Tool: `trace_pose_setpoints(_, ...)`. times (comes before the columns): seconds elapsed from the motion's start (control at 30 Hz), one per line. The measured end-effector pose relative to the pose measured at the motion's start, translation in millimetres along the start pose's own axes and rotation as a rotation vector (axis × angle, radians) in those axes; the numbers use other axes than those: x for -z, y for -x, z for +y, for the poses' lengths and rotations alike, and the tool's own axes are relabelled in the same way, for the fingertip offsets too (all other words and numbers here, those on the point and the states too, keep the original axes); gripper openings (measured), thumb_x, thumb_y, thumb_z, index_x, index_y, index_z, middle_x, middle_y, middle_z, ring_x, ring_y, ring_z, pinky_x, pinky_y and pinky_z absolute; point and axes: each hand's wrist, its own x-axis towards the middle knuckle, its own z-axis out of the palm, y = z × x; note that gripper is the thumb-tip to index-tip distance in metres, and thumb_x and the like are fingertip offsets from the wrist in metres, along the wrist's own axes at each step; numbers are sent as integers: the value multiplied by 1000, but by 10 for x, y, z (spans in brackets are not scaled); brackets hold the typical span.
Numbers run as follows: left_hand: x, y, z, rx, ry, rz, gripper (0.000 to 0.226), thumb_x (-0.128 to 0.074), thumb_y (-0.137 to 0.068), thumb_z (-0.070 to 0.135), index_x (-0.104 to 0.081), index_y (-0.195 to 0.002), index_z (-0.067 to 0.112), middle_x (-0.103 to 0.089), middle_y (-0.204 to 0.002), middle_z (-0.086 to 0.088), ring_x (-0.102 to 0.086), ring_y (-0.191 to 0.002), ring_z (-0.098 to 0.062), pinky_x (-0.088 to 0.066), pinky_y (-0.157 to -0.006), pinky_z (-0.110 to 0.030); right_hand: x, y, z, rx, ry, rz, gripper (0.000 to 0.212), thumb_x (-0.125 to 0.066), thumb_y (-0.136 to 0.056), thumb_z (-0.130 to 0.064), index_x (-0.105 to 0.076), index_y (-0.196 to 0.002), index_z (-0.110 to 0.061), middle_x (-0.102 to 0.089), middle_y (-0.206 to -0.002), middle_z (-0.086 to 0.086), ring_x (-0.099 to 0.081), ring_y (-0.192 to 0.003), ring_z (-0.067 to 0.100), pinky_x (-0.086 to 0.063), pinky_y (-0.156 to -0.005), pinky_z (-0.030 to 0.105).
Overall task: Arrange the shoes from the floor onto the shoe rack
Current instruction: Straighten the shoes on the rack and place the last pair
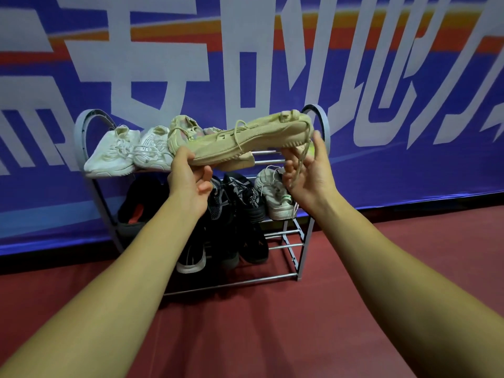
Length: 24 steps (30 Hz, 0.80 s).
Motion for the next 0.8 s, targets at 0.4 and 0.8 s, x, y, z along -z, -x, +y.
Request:
trace_pose_setpoints(0.4, -149, 198, -212, 179, -257, -332, 19, -63, -82, 17, -68, -100, 17, -74, -98, -9, -59, -66, -14, -22, -43, -18, -343, 77, 224, 44, 382, -37, 15, -68, -92, -29, -61, -104, -25, -64, -71, -9, -50, -52, 3, -32, -53, 21)
trace_pose_setpoints(0.8, -221, 124, -411, 208, -245, -344, 5, -63, -90, 15, -60, -87, 17, -62, -64, 2, -47, -57, -6, -22, -45, -17, -103, -41, 44, 7, 333, 29, 12, -63, -90, -27, -58, -89, -17, -43, -57, -5, -34, -50, 9, -24, -50, 24)
